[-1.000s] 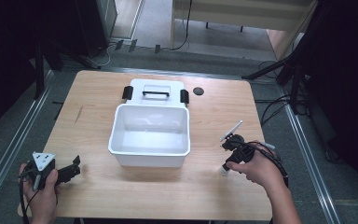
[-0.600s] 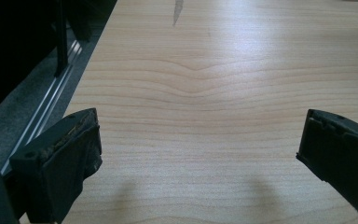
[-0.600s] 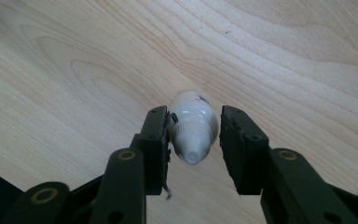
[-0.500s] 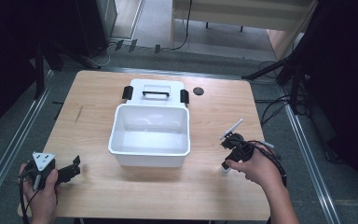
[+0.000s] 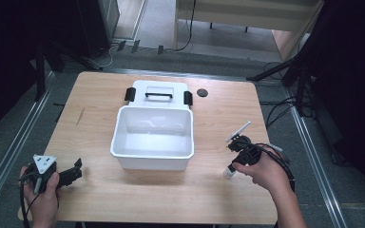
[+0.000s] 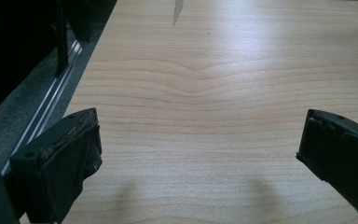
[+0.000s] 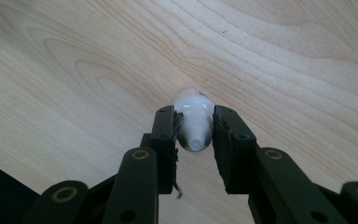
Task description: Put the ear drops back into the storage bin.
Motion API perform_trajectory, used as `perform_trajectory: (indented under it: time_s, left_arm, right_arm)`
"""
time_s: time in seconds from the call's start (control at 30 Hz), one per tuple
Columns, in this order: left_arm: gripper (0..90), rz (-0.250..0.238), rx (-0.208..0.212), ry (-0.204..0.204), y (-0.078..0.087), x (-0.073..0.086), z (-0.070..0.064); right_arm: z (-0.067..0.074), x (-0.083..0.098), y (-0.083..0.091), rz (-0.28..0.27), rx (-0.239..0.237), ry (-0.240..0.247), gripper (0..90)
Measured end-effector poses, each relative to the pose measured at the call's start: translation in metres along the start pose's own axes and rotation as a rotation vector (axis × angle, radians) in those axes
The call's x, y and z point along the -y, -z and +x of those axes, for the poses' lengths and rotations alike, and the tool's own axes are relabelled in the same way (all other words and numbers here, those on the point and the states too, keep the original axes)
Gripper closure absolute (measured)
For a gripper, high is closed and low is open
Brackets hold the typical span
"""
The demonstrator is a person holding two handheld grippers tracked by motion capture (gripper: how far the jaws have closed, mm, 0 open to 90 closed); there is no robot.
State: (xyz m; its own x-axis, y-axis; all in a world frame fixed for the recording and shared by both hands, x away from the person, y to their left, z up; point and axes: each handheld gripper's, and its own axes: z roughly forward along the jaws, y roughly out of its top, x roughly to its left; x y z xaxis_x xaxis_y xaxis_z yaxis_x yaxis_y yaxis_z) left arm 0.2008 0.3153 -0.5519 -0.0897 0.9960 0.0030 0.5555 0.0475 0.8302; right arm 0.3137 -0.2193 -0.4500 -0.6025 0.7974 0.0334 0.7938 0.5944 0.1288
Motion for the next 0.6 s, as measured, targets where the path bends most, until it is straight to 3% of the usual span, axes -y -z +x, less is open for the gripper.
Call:
perform_trajectory:
  time_s: [0.27, 0.6]
  left_arm:
    - [0.0, 0.000, 0.000, 0.005, 0.000, 0.000, 0.000]
    - [0.0, 0.001, 0.001, 0.001, 0.000, 0.000, 0.000]
  right_arm:
    - [0.002, -0.001, 0.002, 0.009, 0.015, 0.020, 71.9]
    - [0.010, -0.009, 0.024, 0.000, 0.022, 0.055, 72.1]
